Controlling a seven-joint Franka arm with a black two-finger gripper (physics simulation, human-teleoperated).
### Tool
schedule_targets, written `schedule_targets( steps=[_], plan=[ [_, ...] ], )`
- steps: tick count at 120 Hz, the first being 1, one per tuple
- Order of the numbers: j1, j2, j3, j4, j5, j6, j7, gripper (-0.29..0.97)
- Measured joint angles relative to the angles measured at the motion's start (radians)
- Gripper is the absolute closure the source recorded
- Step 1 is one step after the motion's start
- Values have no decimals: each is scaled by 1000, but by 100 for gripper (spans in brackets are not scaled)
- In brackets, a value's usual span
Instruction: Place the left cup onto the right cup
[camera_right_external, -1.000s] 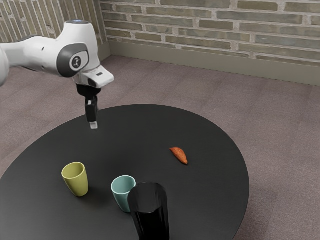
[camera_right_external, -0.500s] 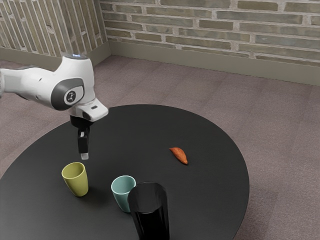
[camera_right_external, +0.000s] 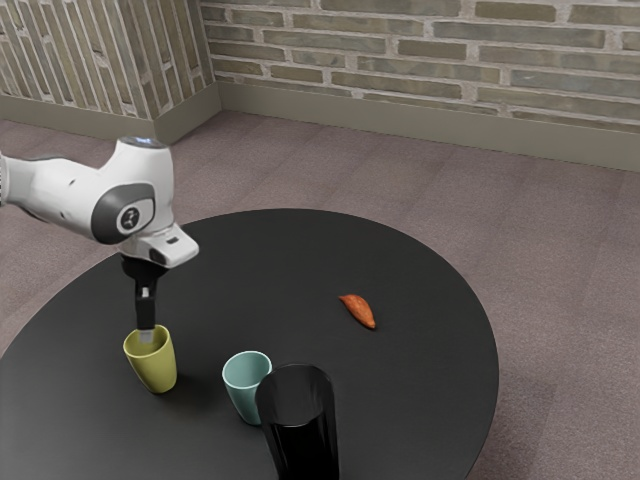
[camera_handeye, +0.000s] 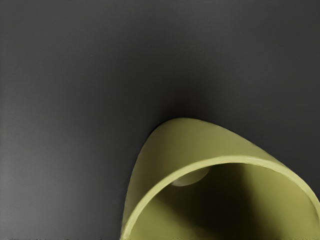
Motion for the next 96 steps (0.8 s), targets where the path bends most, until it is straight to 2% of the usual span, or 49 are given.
schedule_targets(
  steps=[10, 31, 47, 66, 96],
  plan=[
    [14, 22, 0, 3, 8, 4, -7, 4],
    [-17, 34, -1, 16, 36, 9, -24, 46],
    [-42, 44, -3, 15, 47, 12, -39, 64],
    [-14, 55, -2, 6, 43, 18, -54, 73],
    [-30, 12, -3, 14, 46, 20, -73, 77]
  ],
)
